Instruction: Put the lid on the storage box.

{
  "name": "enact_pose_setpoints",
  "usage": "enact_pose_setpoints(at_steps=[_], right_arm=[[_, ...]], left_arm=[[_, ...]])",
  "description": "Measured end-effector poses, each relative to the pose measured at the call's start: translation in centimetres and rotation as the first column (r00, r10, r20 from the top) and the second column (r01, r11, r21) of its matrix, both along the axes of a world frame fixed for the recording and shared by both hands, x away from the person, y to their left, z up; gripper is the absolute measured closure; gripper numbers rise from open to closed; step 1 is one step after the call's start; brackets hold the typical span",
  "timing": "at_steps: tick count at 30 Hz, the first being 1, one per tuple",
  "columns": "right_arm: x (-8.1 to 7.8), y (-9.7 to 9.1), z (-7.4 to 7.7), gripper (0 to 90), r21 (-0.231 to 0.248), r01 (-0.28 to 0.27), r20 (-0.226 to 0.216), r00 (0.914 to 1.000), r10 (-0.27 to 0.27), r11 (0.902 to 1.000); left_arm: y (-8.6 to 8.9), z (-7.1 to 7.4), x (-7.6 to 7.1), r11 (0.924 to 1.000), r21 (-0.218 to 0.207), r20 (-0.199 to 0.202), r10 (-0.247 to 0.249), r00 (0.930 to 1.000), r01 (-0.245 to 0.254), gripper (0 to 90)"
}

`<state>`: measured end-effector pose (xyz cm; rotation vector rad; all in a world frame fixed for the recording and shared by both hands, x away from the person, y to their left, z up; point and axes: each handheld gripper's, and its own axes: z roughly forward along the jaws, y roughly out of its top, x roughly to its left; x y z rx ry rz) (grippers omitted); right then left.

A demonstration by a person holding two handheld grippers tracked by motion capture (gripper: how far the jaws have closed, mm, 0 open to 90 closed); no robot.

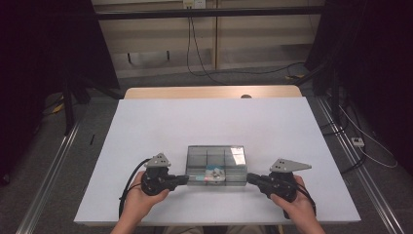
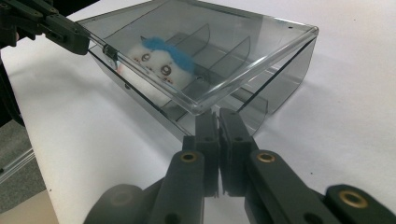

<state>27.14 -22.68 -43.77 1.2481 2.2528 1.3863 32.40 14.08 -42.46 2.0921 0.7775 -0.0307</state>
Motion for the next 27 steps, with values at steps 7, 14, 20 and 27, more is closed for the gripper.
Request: enact_pose_setpoints(at_steps=[7,14,20,27], right_arm=[[-0.1,0.0,0.0,87.7,-0.001,-0.008,0.002,1.0000,0.008,1.0000],[-0.4,0.0,0.3,87.7,0.003,-0.014,0.009,0.9999,0.014,0.9999],[-0.4,-0.2,0.3,87.4,0.002,-0.013,0.006,0.9999,0.012,0.9999],[-0.5,-0.3,0.2,65.5,-0.025,-0.017,0.013,0.9998,0.017,0.9995]], left_arm=[[0.0,0.0,0.0,1.0000,0.000,-0.001,-0.002,1.0000,0.002,90.0],[0.4,0.3,-0.4,0.9999,-0.011,0.007,0.000,1.0000,0.000,90.0],[0.5,0.3,-0.5,1.0000,-0.007,0.007,-0.006,1.0000,0.006,90.0],[1.2,0.1,-0.1,0.9980,-0.053,-0.009,0.033,0.9994,-0.034,70.3]])
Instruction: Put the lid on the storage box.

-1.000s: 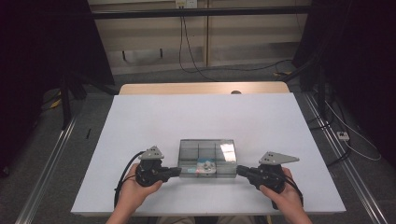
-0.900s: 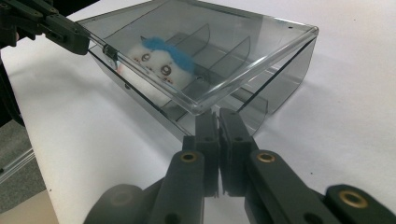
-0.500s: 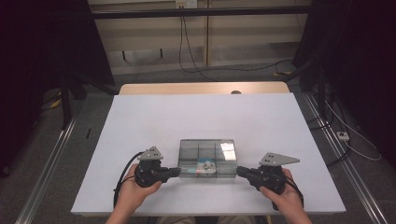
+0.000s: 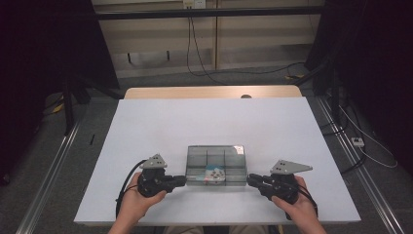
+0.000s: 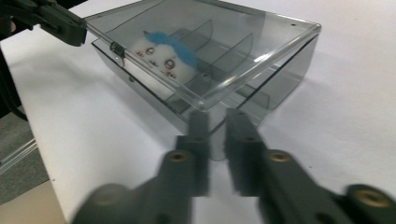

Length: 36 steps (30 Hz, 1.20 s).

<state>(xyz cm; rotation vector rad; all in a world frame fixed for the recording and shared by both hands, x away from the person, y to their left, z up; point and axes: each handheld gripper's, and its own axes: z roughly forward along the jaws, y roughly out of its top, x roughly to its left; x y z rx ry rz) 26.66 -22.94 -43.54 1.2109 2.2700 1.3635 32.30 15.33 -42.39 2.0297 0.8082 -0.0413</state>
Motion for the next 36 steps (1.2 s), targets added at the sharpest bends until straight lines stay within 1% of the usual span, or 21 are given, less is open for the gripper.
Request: enact_pose_setpoints(at_steps=[1,2,3,4,5,8,9,11,13,19,21,23,24,27,30,36], right_arm=[[0.0,-0.1,0.0,57.6,-0.002,-0.006,-0.004,1.0000,0.006,1.0000],[-0.1,-0.2,-0.1,50.9,-0.003,0.001,0.006,1.0000,-0.001,1.0000],[-0.1,-0.4,-0.1,44.9,-0.001,0.014,0.007,0.9999,-0.014,0.9999],[-0.1,-0.4,-0.1,40.6,0.003,0.020,0.001,0.9998,-0.020,0.9998],[-0.1,-0.5,0.0,37.9,0.008,0.021,0.003,0.9998,-0.021,0.9998],[-0.1,-0.5,0.2,26.7,0.007,0.027,0.018,0.9995,-0.027,0.9996],[-0.1,-0.5,0.2,25.3,0.008,0.031,0.019,0.9993,-0.031,0.9995],[-0.1,-0.4,0.1,22.2,0.009,0.033,0.020,0.9992,-0.033,0.9994],[0.0,-0.3,0.0,20.1,0.001,0.036,0.016,0.9992,-0.036,0.9994],[0.0,-0.2,-0.1,18.1,-0.001,0.039,0.013,0.9992,-0.039,0.9992],[0.0,-0.2,-0.1,17.3,-0.001,0.043,0.012,0.9990,-0.043,0.9991],[0.0,-0.3,-0.2,16.8,-0.003,0.045,0.009,0.9990,-0.044,0.9990],[0.1,-0.3,-0.2,16.6,-0.010,0.043,0.012,0.9990,-0.043,0.9990],[0.1,-0.5,-0.2,14.2,-0.004,0.047,0.018,0.9987,-0.047,0.9989],[0.0,-0.7,-0.2,12.6,-0.007,0.043,0.029,0.9987,-0.043,0.9991],[0.2,-1.1,-0.1,12.3,-0.011,0.054,0.045,0.9976,-0.054,0.9985]], left_arm=[[0.1,0.0,0.1,0.9999,-0.003,0.001,0.012,0.9999,-0.012,64.0],[0.1,-0.1,0.2,0.9998,-0.003,-0.002,0.018,0.9998,-0.018,56.0],[0.1,-0.1,0.3,0.9998,0.003,-0.011,0.021,0.9997,-0.021,45.6],[0.1,-0.2,0.3,0.9997,0.002,-0.006,0.024,0.9997,-0.024,40.0],[0.0,-0.1,0.3,0.9997,0.003,-0.001,0.025,0.9997,-0.025,38.2],[-0.1,0.0,0.3,0.9995,0.008,0.002,0.029,0.9996,-0.029,26.0],[-0.1,0.0,0.3,0.9994,0.008,0.002,0.033,0.9995,-0.033,24.0],[0.0,0.0,0.4,0.9992,0.012,0.009,0.038,0.9993,-0.038,21.3],[0.1,0.0,0.4,0.9987,0.014,0.009,0.049,0.9987,-0.049,18.3],[0.6,0.0,0.6,0.9977,0.012,0.016,0.066,0.9977,-0.066,14.0],[0.7,0.0,0.7,0.9969,0.029,0.030,0.072,0.9970,-0.073,12.5],[0.9,0.1,0.7,0.9974,0.015,0.032,0.070,0.9971,-0.070,11.0],[1.0,0.1,0.7,0.9978,0.018,0.039,0.062,0.9973,-0.063,10.7],[1.4,0.2,0.7,0.9980,0.008,0.052,0.062,0.9967,-0.062,8.1],[1.8,0.2,0.7,0.9979,0.000,0.061,0.064,0.9960,-0.065,8.1],[2.7,0.2,0.9,0.9962,0.009,0.071,0.086,0.9938,-0.087,8.1]])
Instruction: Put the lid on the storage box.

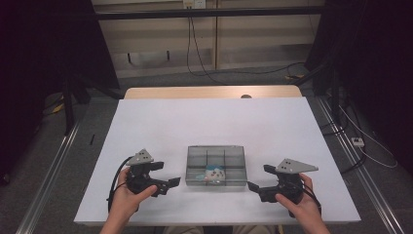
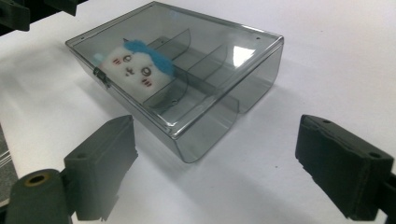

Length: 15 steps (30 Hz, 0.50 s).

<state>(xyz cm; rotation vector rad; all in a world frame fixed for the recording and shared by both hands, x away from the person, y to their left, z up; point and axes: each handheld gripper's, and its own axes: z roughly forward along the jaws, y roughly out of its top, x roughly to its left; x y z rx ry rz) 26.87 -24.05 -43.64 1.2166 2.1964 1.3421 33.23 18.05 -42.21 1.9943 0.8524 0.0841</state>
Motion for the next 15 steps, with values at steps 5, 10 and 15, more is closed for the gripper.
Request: enact_pose_setpoints(at_steps=[5,10,15], right_arm=[[0.2,-0.5,-0.2,11.7,-0.005,0.027,0.007,0.9996,-0.027,0.9996],[0.5,-1.1,-0.4,11.6,-0.013,0.051,0.016,0.9986,-0.051,0.9986],[0.6,-1.9,-0.4,11.7,-0.019,0.076,0.020,0.9969,-0.076,0.9969]], left_arm=[[0.4,-0.2,0.3,0.9999,-0.002,0.003,0.010,0.9999,-0.010,8.1],[0.6,-0.5,0.5,1.0000,0.001,0.005,0.004,1.0000,-0.004,8.1],[0.9,-0.7,0.6,1.0000,0.000,0.007,0.008,0.9999,-0.008,8.0]])
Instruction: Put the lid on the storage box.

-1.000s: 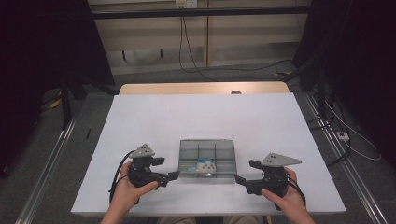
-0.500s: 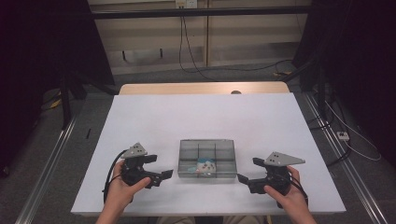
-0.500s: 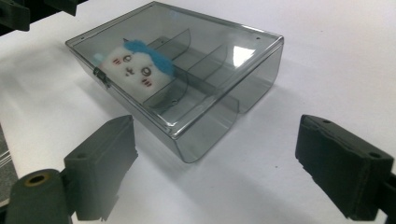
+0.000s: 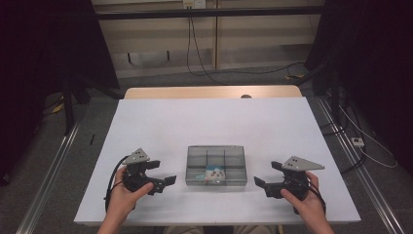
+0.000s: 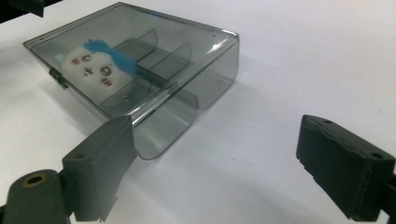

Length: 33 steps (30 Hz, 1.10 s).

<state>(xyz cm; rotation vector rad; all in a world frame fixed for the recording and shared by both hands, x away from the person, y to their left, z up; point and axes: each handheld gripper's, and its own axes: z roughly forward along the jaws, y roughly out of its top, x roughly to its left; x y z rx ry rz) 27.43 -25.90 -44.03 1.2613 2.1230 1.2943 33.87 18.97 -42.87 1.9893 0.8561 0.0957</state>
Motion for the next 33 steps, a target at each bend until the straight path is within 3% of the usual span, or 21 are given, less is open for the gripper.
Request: enact_pose_setpoints(at_steps=[19,33], right_arm=[[0.2,-2.0,-0.2,11.9,-0.012,0.062,0.027,0.9977,-0.062,0.9980],[0.4,-2.4,-0.9,11.9,-0.026,0.080,0.007,0.9967,-0.080,0.9964]], left_arm=[[1.7,-0.6,0.6,0.9991,0.010,0.008,0.041,0.9991,-0.041,8.0],[2.6,-1.0,1.0,0.9972,0.026,0.007,0.070,0.9975,-0.071,8.0]])
